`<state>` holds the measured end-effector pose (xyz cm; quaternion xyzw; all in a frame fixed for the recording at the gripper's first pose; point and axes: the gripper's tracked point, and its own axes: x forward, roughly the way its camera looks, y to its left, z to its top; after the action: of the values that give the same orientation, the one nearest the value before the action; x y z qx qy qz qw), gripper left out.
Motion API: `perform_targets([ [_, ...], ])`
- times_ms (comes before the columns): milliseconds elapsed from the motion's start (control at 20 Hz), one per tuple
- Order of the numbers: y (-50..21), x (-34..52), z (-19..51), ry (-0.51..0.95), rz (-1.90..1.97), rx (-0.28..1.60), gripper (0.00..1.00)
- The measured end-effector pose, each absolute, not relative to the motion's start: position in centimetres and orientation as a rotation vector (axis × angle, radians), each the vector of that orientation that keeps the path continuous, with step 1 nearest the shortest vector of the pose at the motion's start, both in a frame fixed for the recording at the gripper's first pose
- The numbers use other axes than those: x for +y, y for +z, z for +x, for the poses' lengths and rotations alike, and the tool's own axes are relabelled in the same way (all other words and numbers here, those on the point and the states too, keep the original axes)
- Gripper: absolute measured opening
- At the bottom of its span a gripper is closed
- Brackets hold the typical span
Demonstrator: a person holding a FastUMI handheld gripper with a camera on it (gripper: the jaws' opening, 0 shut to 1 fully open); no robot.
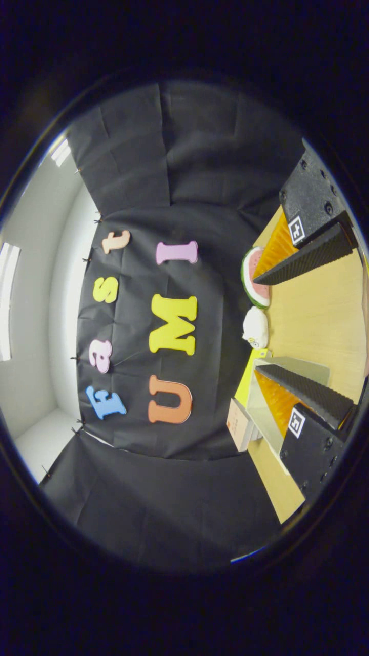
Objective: Open the storage box then place both shoes into the box .Put the left shoe in first, then the right shoe, with the right side of both shoes facing outward in a uniform manner.
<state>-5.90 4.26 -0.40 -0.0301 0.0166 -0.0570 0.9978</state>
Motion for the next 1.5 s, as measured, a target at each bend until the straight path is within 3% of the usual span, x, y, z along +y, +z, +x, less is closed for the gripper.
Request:
perform_targets([
  [1500, -0.7, 0.4, -5.8, -0.170, -0.032, -0.010, 0.99],
])
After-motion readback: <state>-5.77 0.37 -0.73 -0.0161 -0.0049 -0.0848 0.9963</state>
